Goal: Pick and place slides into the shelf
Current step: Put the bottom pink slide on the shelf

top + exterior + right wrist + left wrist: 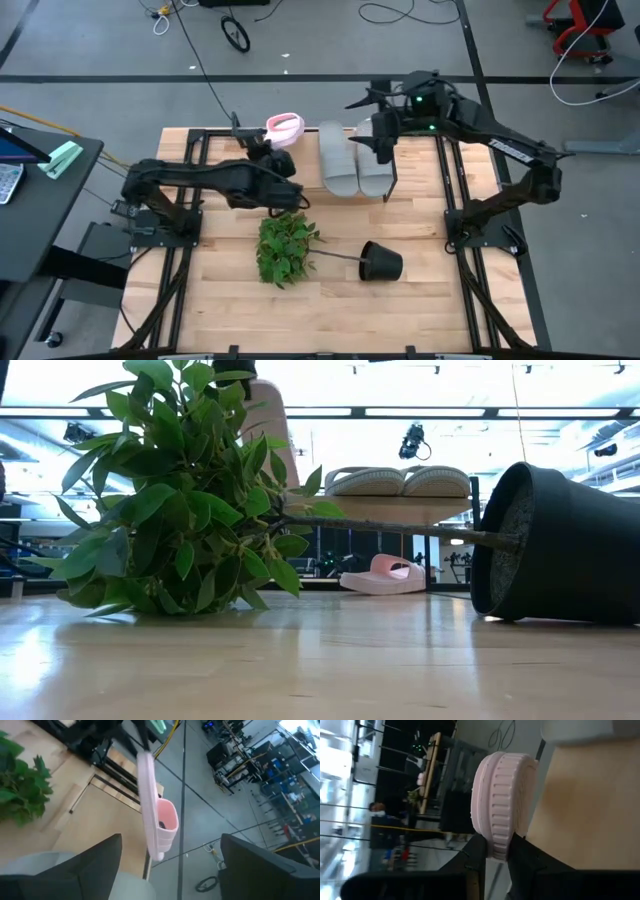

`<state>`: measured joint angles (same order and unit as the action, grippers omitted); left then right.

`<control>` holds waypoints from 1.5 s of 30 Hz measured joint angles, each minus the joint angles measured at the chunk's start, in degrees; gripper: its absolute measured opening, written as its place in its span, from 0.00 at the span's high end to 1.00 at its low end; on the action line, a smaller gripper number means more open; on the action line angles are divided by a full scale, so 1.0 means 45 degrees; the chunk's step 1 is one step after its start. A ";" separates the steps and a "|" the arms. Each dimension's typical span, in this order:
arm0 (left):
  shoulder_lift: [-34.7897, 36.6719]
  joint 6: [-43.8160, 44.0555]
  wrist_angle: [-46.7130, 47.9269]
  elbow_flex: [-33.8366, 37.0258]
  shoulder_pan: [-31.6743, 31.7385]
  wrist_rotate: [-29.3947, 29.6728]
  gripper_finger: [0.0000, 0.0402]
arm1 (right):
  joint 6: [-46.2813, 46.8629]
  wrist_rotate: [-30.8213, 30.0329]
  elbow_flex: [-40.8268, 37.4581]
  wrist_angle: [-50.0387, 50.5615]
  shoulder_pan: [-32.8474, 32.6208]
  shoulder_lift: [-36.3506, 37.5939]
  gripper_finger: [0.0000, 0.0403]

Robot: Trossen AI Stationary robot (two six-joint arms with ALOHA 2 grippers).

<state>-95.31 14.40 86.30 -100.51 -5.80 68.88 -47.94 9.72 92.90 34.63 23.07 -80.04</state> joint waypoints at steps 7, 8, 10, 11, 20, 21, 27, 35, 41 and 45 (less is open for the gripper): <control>-0.0659 0.0127 0.0798 0.0073 0.0495 0.0173 0.85 | 0.0657 0.0004 0.0000 0.0837 0.0001 0.0643 0.15; -0.0649 0.0121 0.0813 0.0073 0.0554 0.0211 0.85 | 0.0761 0.0017 0.0000 0.0837 0.0004 0.0647 0.15; -0.0640 0.0135 0.0817 0.0073 0.0639 0.0219 0.85 | 0.0877 0.0033 0.0000 0.0939 0.0005 0.0647 0.15; -0.0645 0.0122 0.0813 0.0073 0.0678 0.0219 0.85 | 0.0889 0.0033 0.0000 0.1032 0.0005 0.0647 0.15; -0.0644 -0.0072 0.0823 0.0196 0.0734 -0.0305 0.85 | 0.1109 0.0092 -0.0015 0.1505 0.0001 0.0526 0.15; -0.0645 -0.0121 0.0817 0.0220 0.0746 -0.0438 0.85 | 0.1138 0.0162 -0.0015 0.1551 0.0001 0.0526 0.15; -0.0635 -0.0144 0.0821 0.0626 0.0955 -0.0549 0.85 | 0.1364 0.0387 -0.0015 0.1676 0.0001 0.0511 0.15; -0.0640 -0.0001 0.0817 0.0772 0.1131 -0.0608 0.85 | 0.1432 0.0529 -0.0015 0.1741 0.0001 0.0507 0.15; -0.0640 -0.0012 0.0822 0.0772 0.1131 -0.1267 0.85 | 0.1432 0.0529 -0.0015 0.1745 0.0001 0.0507 0.15; -0.0640 -0.0021 0.0822 0.0772 0.1132 -0.2258 0.84 | 0.1432 0.0529 -0.0015 0.1745 0.0001 0.0507 0.15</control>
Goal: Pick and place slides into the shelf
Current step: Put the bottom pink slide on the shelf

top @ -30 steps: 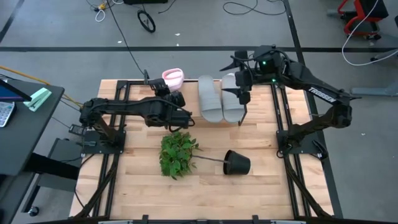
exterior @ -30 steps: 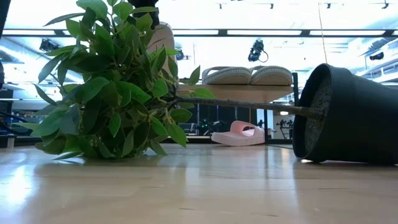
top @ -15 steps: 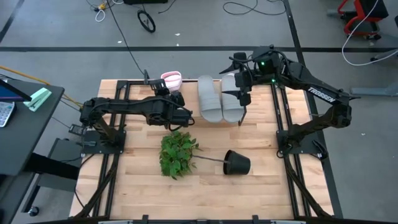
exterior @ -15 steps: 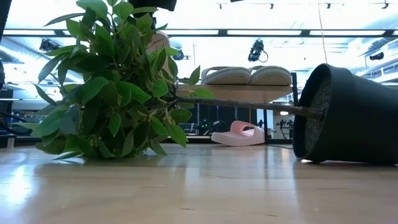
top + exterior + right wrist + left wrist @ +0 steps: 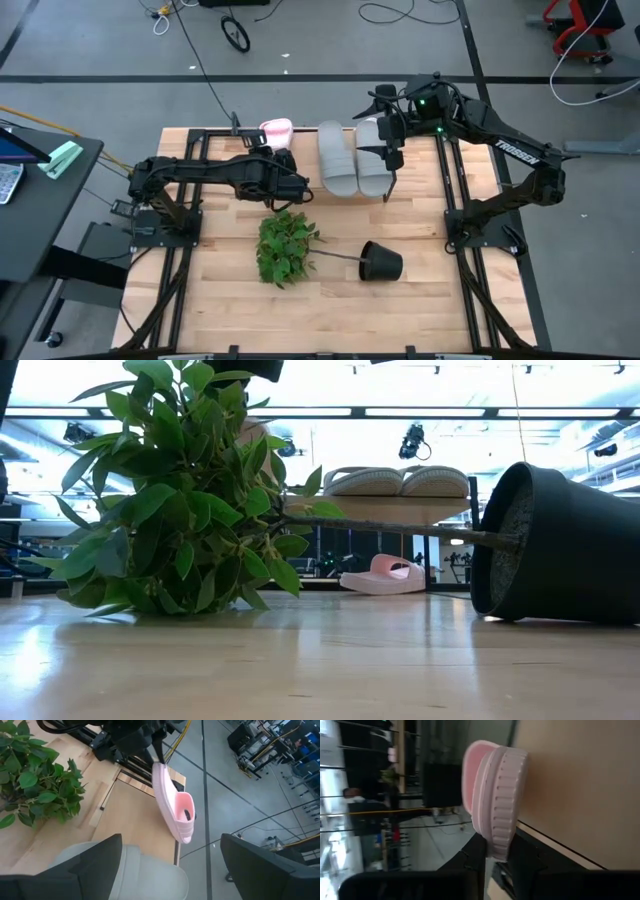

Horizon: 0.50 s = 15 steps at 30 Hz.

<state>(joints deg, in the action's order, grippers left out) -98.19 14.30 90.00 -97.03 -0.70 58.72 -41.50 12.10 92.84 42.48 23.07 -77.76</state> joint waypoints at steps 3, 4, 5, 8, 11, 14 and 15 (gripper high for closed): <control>0.0000 0.0014 0.0005 0.0000 -0.0001 -0.0980 0.84 | 0.0000 0.0000 0.0000 0.0000 0.0000 0.0000 0.15; 0.0000 0.0027 0.0004 0.0000 0.0002 -0.1338 0.84 | 0.0000 0.0000 0.0000 0.0000 0.0000 0.0000 0.15; 0.0000 0.0066 0.0002 0.0000 0.0004 -0.1654 0.84 | 0.0000 0.0000 0.0000 0.0000 0.0000 0.0000 0.15; 0.0000 0.0271 0.0005 0.0000 0.0004 -0.2369 0.83 | 0.0000 0.0000 0.0000 -0.0005 0.0000 0.0000 0.15; 0.0000 0.0414 0.0005 0.0000 -0.0021 -0.2927 0.83 | 0.0000 0.0000 0.0000 -0.0005 0.0000 0.0000 0.15; 0.0000 0.0438 0.0010 0.0000 -0.0028 -0.3589 0.83 | 0.0000 0.0000 0.0000 -0.0010 0.0000 0.0000 0.15; 0.0000 0.0455 0.0010 0.0000 -0.0035 -0.3768 0.83 | 0.0000 0.0000 0.0000 -0.0010 0.0002 0.0000 0.15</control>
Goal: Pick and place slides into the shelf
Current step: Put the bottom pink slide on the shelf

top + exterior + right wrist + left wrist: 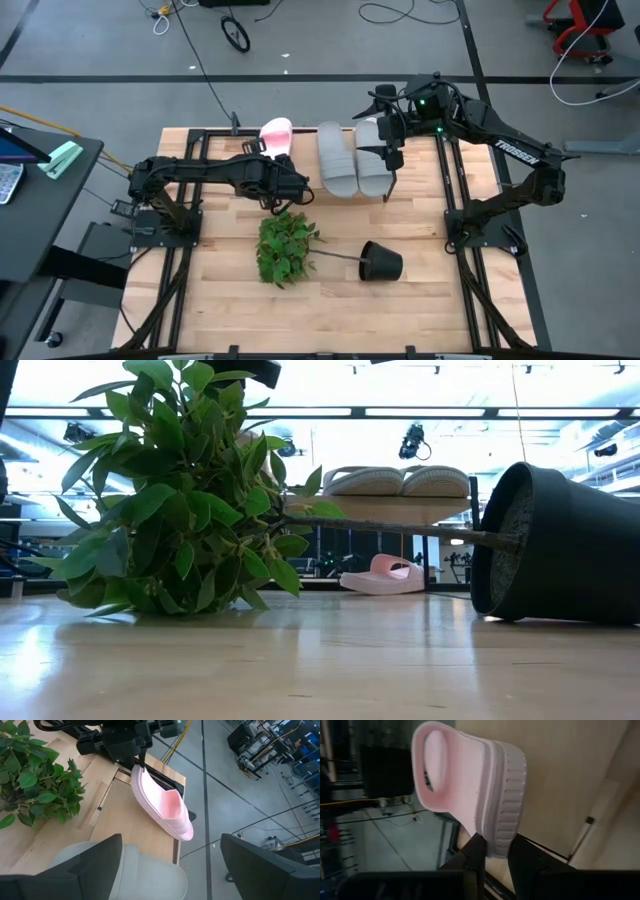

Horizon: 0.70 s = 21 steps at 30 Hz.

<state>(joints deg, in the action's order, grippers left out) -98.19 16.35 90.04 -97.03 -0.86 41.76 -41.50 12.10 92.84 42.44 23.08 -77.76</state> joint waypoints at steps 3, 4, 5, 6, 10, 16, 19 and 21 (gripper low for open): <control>0.0003 0.0128 0.0002 0.0000 0.0000 -0.0475 0.83 | 0.0000 0.0000 0.0000 0.0000 -0.0002 0.0000 0.15; 0.0005 0.0146 0.0005 0.0000 0.0005 -0.0636 0.83 | 0.0000 0.0000 0.0000 -0.0004 -0.0002 0.0000 0.15; 0.0005 0.0168 0.0010 0.0000 0.0005 -0.0803 0.82 | 0.0000 0.0000 0.0000 -0.0004 -0.0002 0.0000 0.15; 0.0005 0.0189 0.0010 0.0000 0.0000 -0.0966 0.82 | 0.0000 0.0000 0.0000 -0.0005 -0.0002 0.0000 0.15; 0.0005 0.0240 0.0010 0.0000 0.0005 -0.1562 0.81 | 0.0000 0.0000 0.0000 -0.0005 -0.0002 0.0000 0.15; 0.0005 0.0314 0.0004 0.0000 0.0015 -0.2445 0.79 | 0.0000 0.0000 0.0000 -0.0005 0.0003 0.0000 0.15; 0.0005 0.0327 0.0000 0.0000 0.0015 -0.2747 0.76 | 0.0000 -0.0002 0.0000 -0.0005 -0.0002 0.0000 0.15; 0.0001 0.0322 -0.0003 0.0000 0.0015 -0.2951 0.73 | 0.0000 0.0000 0.0000 -0.0005 -0.0002 0.0000 0.15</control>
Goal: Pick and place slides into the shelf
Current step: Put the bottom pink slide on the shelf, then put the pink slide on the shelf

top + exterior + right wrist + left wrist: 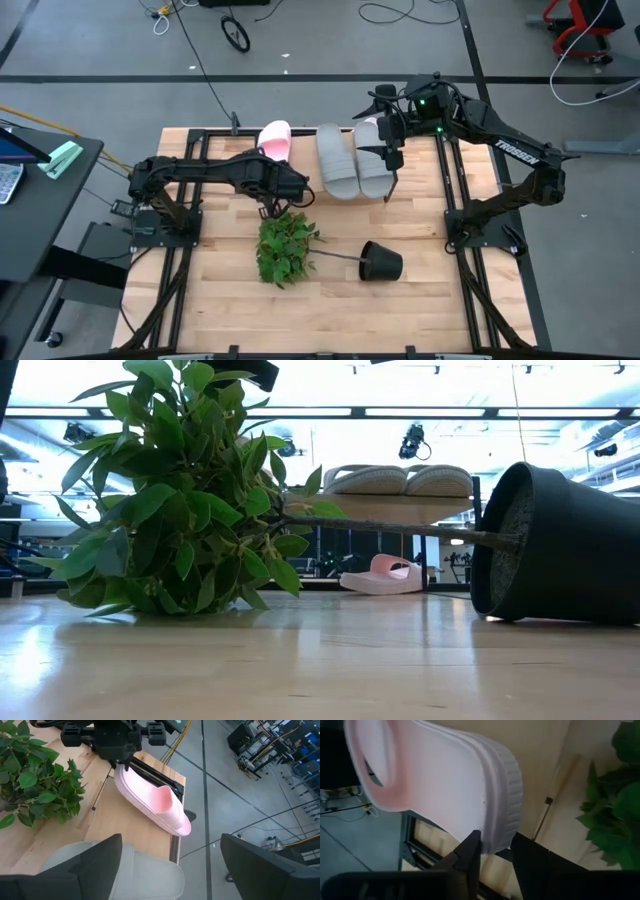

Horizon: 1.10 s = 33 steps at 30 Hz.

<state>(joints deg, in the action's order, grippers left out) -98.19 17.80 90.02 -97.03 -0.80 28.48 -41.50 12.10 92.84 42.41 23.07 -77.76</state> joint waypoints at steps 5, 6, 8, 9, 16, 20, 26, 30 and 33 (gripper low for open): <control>0.0000 -0.0050 -0.0218 0.0000 0.0120 -0.0678 0.67 | 0.0000 0.0000 0.0000 0.0000 0.0000 0.0000 0.15; 0.0003 -0.0053 -0.0308 0.0000 0.0161 -0.0792 0.65 | 0.0000 0.0000 0.0000 0.0000 0.0000 0.0000 0.15; 0.0003 -0.0068 -0.0397 0.0000 0.0170 -0.1037 0.63 | 0.0000 0.0000 0.0000 0.0000 0.0000 0.0000 0.15; 0.0003 -0.0097 -0.0466 0.0000 0.0207 -0.1122 0.61 | -0.0001 0.0000 0.0000 0.0000 0.0000 0.0000 0.15; 0.0003 -0.0199 -0.0624 0.0000 0.0219 -0.1450 0.53 | 0.0138 -0.0011 0.0000 0.0050 0.0015 0.0000 0.15; 0.0003 -0.0202 -0.0641 0.0000 0.0219 -0.1383 0.52 | 0.0485 -0.0596 0.0000 0.0403 0.0286 0.0005 0.15; 0.0003 -0.0748 -0.0904 0.0000 0.0219 -0.0587 0.54 | 0.2232 -0.0060 0.0000 0.0418 0.2272 -0.0134 0.16; 0.0005 -0.1528 -0.1612 0.0000 0.0294 -0.0040 0.57 | 0.3202 0.1140 0.0000 0.0396 0.4123 -0.0614 0.17; 0.0064 -0.2159 -0.2351 0.0000 0.0556 0.0056 0.58 | 0.4109 0.2822 0.0000 0.0216 0.5530 -0.1215 0.17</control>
<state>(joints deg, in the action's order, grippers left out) -97.90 8.09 79.44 -97.03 1.70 28.73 -23.01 24.80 92.84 43.39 47.96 -83.22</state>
